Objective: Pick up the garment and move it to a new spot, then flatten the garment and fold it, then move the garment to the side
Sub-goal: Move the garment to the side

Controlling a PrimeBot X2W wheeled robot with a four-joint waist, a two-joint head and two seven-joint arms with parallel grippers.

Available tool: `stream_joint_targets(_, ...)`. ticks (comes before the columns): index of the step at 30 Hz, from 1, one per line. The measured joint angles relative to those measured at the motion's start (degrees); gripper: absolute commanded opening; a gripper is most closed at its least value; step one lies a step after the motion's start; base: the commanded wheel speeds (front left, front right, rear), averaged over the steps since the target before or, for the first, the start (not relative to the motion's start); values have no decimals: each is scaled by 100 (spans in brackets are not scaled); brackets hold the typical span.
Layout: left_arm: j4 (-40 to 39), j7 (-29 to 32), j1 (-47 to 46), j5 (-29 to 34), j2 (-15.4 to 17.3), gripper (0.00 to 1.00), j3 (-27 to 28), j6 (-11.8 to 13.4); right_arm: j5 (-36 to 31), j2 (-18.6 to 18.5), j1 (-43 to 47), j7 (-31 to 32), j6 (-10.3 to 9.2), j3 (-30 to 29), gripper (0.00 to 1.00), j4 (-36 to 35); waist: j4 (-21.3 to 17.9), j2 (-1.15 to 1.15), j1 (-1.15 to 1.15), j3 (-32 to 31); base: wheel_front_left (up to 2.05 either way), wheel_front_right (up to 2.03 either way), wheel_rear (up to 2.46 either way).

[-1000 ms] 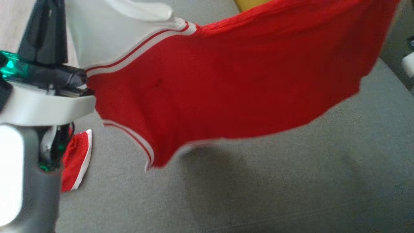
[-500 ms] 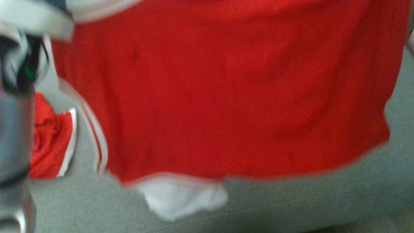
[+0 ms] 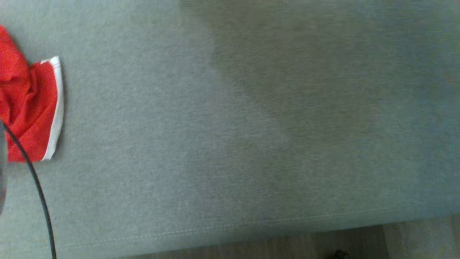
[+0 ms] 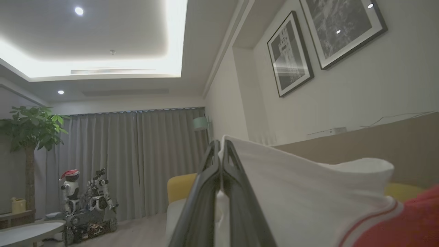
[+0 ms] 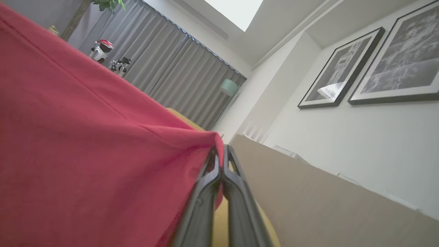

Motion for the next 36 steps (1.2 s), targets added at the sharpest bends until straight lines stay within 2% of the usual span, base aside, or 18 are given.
stream_joint_targets(5,411,-51,84,102,-54,0,-137,-8,-120,334,47,-368,2,22,0,720,259,0,-2,249,0,0,0)
stream_joint_targets(8,401,-51,254,116,-64,0,-237,-33,-120,431,186,-419,3,-27,0,864,319,0,-2,324,0,0,0)
stream_joint_targets(14,449,-51,1399,115,-149,0,-457,-110,-162,677,1322,-446,3,-90,0,965,397,0,-3,274,0,0,0)
stream_joint_targets(18,514,-51,2193,145,-126,0,-636,-118,-23,716,2106,-446,3,22,0,968,418,0,-3,71,0,0,0)
stream_joint_targets(22,520,-49,3025,165,-67,0,-810,-162,296,734,2729,-446,3,367,0,982,432,0,-4,-251,0,0,0)
stream_joint_targets(29,445,-49,4464,-213,186,0,-1101,-203,915,648,3456,-446,3,1033,0,1002,435,1,-4,-877,0,0,0)
stream_joint_targets(36,207,-49,5297,-720,581,0,-1954,-208,1663,386,4024,-254,3,1959,0,1127,478,1,-4,-1415,0,0,0)
